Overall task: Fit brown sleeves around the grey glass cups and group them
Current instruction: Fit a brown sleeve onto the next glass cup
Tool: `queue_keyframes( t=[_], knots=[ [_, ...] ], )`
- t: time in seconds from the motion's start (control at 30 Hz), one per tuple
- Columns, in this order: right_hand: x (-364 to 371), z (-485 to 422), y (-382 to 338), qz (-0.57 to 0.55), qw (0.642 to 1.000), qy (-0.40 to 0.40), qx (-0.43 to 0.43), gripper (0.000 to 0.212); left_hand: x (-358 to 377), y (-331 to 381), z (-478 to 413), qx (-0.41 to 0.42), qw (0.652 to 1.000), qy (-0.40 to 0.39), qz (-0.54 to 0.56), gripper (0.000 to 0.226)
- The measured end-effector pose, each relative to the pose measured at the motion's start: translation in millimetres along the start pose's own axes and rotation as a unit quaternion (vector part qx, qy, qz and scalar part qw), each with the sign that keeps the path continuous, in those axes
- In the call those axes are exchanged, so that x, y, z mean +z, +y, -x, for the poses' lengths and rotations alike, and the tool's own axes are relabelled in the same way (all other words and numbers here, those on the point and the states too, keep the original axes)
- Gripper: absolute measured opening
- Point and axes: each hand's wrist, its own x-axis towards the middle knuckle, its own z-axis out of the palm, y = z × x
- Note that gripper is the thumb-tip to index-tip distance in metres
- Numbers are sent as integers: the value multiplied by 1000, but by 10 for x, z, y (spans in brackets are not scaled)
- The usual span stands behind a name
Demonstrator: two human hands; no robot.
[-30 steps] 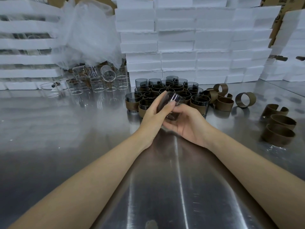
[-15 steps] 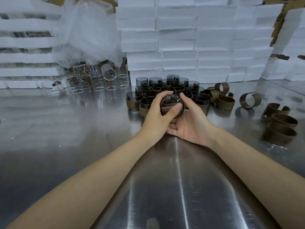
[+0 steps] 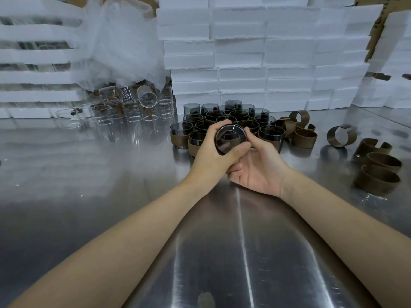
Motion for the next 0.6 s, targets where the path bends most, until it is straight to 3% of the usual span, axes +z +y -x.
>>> queue_keyframes(
  t=[0.1,0.33,0.5,0.6],
  knots=[
    [13,-1,2,-7,1000,-1,1,55,-20,1,-1,12,1000,3,-1,52],
    [21,-8,4,18,1000,9,17,54,6,48,-4,17,999,40,-3,17],
    [5,-24,25,33,999,3,15,55,-27,53,-2,-3,997,70,32,44],
    [-1,-29,24,12,1000,6,10,53,-30,70,-4,-18,998,45,50,35]
  ],
)
